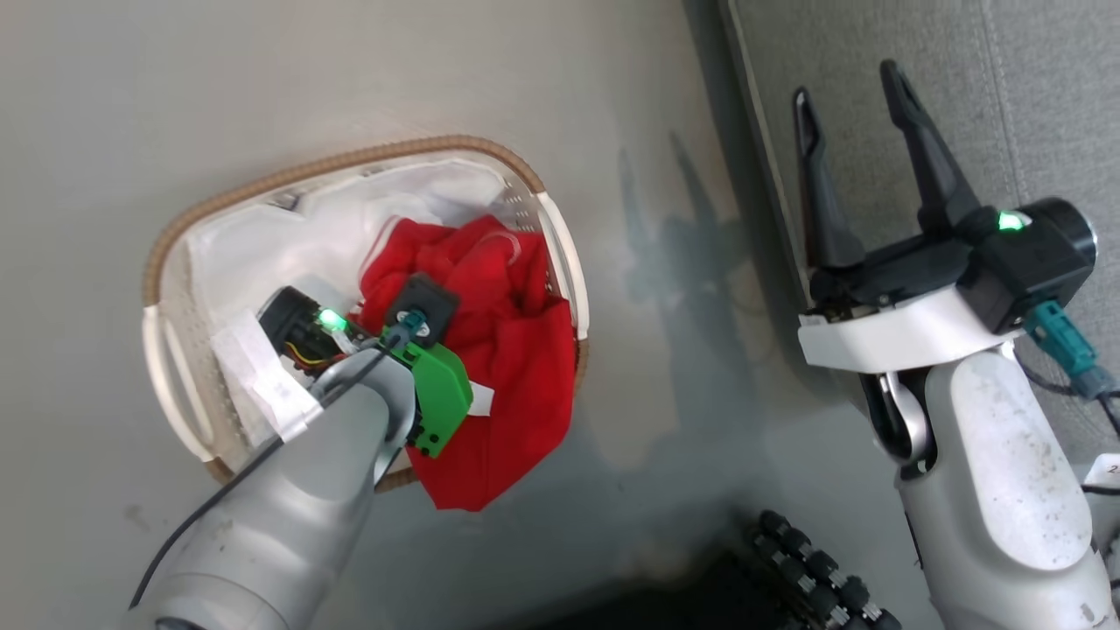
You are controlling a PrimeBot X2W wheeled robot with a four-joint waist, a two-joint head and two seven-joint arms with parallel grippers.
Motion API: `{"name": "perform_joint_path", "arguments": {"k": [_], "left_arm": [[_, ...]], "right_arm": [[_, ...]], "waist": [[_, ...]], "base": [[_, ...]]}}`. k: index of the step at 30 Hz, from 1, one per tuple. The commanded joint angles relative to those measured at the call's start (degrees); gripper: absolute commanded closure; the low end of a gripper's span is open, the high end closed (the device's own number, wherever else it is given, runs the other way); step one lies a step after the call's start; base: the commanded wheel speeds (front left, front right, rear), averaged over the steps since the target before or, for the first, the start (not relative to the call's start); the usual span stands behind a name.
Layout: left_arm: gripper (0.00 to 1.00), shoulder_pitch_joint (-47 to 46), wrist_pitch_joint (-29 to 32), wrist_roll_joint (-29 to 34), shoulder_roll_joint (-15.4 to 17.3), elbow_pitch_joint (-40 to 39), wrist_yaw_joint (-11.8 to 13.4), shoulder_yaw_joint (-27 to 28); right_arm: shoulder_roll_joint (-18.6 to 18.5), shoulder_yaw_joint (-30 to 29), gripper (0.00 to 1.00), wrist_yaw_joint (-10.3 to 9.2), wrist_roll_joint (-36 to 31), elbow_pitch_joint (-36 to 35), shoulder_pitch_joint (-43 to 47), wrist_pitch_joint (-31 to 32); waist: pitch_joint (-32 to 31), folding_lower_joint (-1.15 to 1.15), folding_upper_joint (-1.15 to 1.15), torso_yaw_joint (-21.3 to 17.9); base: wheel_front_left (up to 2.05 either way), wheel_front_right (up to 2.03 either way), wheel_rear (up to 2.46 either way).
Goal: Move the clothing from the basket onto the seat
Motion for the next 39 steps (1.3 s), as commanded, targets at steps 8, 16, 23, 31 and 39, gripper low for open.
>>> {"name": "perform_joint_path", "arguments": {"k": [8,16,23,31,39], "left_arm": [[1.00,3.69,-1.45,-3.88,2.41,-7.64,-0.11,-4.45],[1.00,3.82,-1.56,-8.40,6.02,-17.68,-0.11,-6.00],[1.00,0.69,-1.43,-10.17,8.98,-25.99,-0.11,-5.22],[1.00,-5.02,2.06,-10.62,10.37,-32.53,0.93,-3.68],[1.00,-9.01,4.82,-11.37,10.49,-36.04,1.92,-2.34]], "right_arm": [[-0.21,-1.43,0.00,-0.06,-2.60,5.29,5.78,-0.29],[-0.21,-2.96,0.00,-0.06,-3.34,9.60,11.96,-0.30],[-0.21,-2.70,0.00,-0.06,-3.40,11.92,15.94,-0.30],[-0.21,-1.55,0.00,-0.06,-2.77,13.05,17.98,-0.30],[-0.21,2.18,0.00,-0.06,-1.49,13.13,17.17,-0.30]], "waist": [[-15.70,-0.01,0.00,7.37],[-26.90,-0.01,0.00,10.57],[-34.93,-0.01,0.00,12.07],[-39.90,-0.01,0.00,12.72],[-41.54,-0.01,0.00,11.75]], "base": [[0.00,0.00,0.00],[0.00,0.00,0.00],[0.00,0.00,0.00],[0.00,0.00,0.00],[0.00,0.00,0.00]]}}
